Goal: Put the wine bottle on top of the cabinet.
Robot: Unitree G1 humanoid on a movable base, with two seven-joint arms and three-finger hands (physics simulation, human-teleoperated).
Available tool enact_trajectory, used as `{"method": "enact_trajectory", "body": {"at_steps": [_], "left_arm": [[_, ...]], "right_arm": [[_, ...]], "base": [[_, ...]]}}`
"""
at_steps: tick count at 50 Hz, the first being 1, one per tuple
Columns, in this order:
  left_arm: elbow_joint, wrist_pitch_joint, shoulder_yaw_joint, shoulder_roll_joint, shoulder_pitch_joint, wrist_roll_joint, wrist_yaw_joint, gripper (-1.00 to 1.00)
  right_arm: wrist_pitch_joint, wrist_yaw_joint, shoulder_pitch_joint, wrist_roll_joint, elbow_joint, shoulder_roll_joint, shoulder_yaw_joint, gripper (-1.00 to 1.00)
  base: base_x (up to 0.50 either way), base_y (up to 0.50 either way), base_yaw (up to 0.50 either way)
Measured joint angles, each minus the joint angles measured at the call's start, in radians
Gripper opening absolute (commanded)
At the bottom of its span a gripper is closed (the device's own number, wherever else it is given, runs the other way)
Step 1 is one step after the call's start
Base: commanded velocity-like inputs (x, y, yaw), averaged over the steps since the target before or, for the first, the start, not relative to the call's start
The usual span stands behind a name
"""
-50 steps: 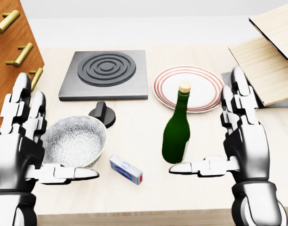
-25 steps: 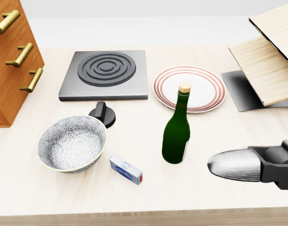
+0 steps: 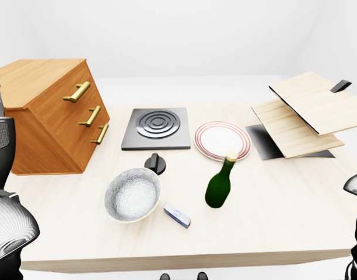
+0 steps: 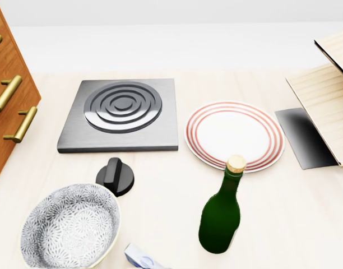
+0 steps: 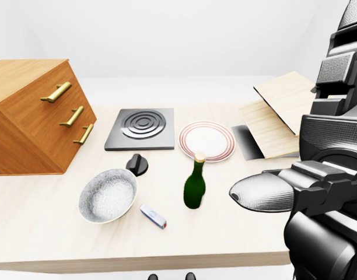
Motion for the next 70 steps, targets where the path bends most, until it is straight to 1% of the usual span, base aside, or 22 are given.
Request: {"method": "enact_trajectory", "body": {"at_steps": [10, 18, 27, 38, 44, 47, 51, 57, 62, 70], "left_arm": [[-0.001, 0.000, -0.013, 0.017, 0.012, -0.013, 0.000, 1.00], [-0.004, 0.000, -0.026, 0.025, 0.028, -0.007, 0.000, 1.00], [-0.006, 0.000, -0.046, 0.023, 0.042, 0.012, 0.000, 1.00], [-0.006, 0.000, -0.058, 0.018, 0.047, 0.025, 0.000, 1.00], [-0.005, 0.000, -0.062, 0.006, 0.052, 0.043, 0.000, 1.00], [-0.005, 0.000, -0.067, 0.001, 0.056, 0.052, 0.000, 1.00], [-0.005, 0.000, -0.077, -0.005, 0.061, 0.064, 0.000, 1.00], [-0.006, 0.000, -0.088, -0.021, 0.075, 0.092, 0.000, 1.00], [-0.006, 0.000, -0.092, -0.022, 0.083, 0.100, 0.000, 1.00], [-0.006, 0.000, -0.108, -0.031, 0.100, 0.125, 0.000, 1.00]], "right_arm": [[0.000, 0.002, 0.022, 0.003, -0.004, 0.000, -0.005, 1.00], [0.000, 0.004, 0.031, -0.001, -0.006, 0.004, -0.007, 1.00], [0.000, 0.030, 0.036, -0.052, -0.007, -0.004, 0.011, 1.00], [0.000, 0.038, 0.043, -0.069, -0.008, -0.019, 0.021, 1.00], [0.000, 0.051, 0.053, -0.083, -0.008, -0.005, 0.019, 1.00], [0.000, 0.059, 0.063, -0.083, -0.008, 0.008, 0.003, 1.00], [0.000, 0.055, 0.083, -0.059, -0.008, 0.002, -0.024, 1.00], [0.000, 0.032, 0.117, 0.003, -0.008, -0.035, -0.072, 1.00], [0.000, 0.015, 0.154, 0.053, -0.008, -0.072, -0.115, 1.00], [0.000, 0.016, 0.231, 0.119, -0.008, -0.119, -0.202, 1.00]], "base": [[0.50, 0.00, 0.00], [0.00, 0.00, 0.00], [0.00, 0.48, 0.00], [0.00, 0.50, 0.00], [0.00, 0.33, 0.00], [0.00, 0.00, 0.00], [0.00, 0.00, 0.00], [0.00, 0.00, 0.00], [0.00, 0.00, 0.00], [0.00, 0.00, 0.00]]}}
